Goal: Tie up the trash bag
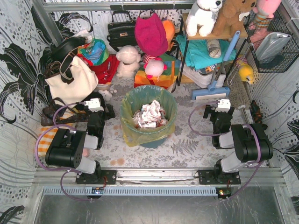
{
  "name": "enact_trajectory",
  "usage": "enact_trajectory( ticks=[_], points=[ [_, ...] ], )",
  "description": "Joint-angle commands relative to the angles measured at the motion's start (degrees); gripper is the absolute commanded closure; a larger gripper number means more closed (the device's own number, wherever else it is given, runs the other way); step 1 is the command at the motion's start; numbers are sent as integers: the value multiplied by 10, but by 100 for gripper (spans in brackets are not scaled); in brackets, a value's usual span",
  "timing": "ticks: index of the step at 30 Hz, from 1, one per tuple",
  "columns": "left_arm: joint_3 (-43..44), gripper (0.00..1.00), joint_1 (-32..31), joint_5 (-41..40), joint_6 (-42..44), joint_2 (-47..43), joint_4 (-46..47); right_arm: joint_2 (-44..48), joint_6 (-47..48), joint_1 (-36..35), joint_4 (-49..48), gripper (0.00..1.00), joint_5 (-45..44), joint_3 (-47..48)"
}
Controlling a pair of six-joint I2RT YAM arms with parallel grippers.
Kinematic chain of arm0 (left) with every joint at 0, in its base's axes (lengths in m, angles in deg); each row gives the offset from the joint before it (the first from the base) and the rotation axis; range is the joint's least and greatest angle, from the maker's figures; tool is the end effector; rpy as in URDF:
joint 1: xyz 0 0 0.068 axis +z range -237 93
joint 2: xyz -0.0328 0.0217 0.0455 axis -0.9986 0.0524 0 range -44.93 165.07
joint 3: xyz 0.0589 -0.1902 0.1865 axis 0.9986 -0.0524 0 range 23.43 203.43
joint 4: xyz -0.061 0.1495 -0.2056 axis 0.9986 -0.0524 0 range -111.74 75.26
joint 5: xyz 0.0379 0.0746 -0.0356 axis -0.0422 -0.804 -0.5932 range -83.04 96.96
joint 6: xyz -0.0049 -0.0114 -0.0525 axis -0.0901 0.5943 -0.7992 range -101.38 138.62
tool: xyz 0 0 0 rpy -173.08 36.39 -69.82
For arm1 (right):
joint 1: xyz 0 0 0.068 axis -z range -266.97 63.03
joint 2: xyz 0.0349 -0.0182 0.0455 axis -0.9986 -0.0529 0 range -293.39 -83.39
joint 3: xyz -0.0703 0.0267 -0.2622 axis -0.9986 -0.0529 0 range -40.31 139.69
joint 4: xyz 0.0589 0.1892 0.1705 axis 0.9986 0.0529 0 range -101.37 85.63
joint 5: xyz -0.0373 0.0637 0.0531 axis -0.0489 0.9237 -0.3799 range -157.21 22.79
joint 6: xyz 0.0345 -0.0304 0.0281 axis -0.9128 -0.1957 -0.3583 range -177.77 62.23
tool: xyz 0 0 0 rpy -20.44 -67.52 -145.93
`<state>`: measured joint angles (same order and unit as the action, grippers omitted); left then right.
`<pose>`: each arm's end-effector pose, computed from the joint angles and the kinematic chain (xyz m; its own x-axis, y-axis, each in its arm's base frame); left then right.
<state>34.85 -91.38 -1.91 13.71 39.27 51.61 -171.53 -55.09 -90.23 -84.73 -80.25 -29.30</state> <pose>0.2314 -0.0123 0.1476 -0.1046 -0.0768 -0.9915 -0.0864 0.9939 -0.0678 0.2331 0.0053 0.1448 -0.0734 -0.0497 -0.9961 0.1661 0.9842 -0.0614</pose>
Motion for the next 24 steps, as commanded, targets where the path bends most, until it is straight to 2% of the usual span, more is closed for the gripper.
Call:
enact_trajectory(
  ticks=[1,11,14,18,21,24],
  points=[
    [10,2,5,7,-2,-1,26,-3,-1,3,-25,3,3,-3],
    [9,2,5,6,-1,-2,27,-3,2,3,-29,3,1,-4],
    [14,2,2,-12,0,-11,13,27,8,2,0,3,3,-2],
    [39,2,-2,-30,-1,-74,-81,112,9,2,159,3,-4,38],
    [50,2,-14,-90,-13,-129,-137,167,-2,2,257,3,-9,72],
    [101,2,-21,-170,-87,-195,-315,241,-55,2,376,3,-6,113]
  ],
)
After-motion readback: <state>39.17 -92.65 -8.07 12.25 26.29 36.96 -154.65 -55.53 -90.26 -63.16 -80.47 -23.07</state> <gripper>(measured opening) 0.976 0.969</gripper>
